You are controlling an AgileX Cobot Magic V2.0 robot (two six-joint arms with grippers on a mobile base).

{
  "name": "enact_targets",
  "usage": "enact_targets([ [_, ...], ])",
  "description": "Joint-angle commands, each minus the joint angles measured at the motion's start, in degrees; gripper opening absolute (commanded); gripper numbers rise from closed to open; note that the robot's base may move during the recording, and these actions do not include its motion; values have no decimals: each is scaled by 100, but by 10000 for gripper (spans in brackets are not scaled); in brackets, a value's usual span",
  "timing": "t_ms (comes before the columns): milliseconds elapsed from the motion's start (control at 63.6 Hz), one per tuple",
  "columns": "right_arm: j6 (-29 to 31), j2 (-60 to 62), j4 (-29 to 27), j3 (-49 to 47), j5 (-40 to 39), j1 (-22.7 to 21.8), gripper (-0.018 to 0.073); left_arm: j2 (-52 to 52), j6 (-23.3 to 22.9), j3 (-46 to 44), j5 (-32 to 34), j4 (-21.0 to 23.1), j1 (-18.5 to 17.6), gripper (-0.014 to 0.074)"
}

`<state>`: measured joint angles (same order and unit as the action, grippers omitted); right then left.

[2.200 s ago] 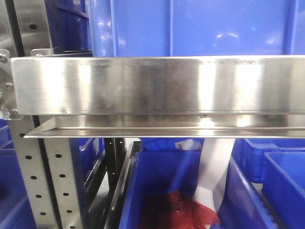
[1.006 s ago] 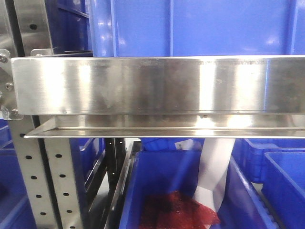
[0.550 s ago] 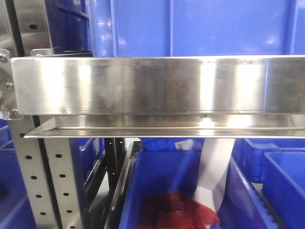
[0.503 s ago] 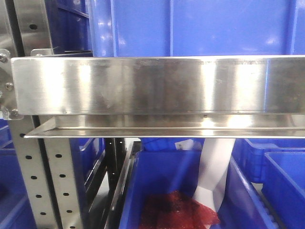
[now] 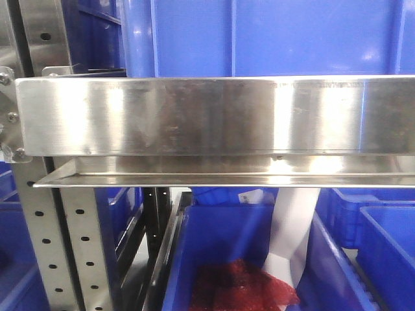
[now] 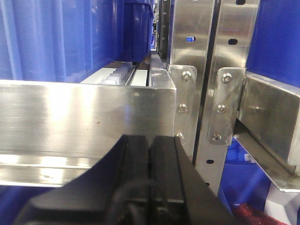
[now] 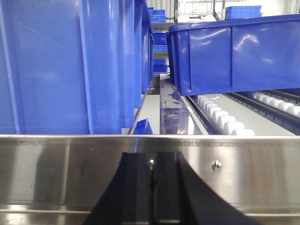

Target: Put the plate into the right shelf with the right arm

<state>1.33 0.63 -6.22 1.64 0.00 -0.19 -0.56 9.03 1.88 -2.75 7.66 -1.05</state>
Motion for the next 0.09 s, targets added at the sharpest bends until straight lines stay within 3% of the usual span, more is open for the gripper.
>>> enact_targets([
  [0,23,77,55,-85,-509,10,54,-59,-40,59,516,47,-11,-128],
  [79,23,77,55,-85,-509,10,54,-59,-40,59,516,47,-11,-128],
])
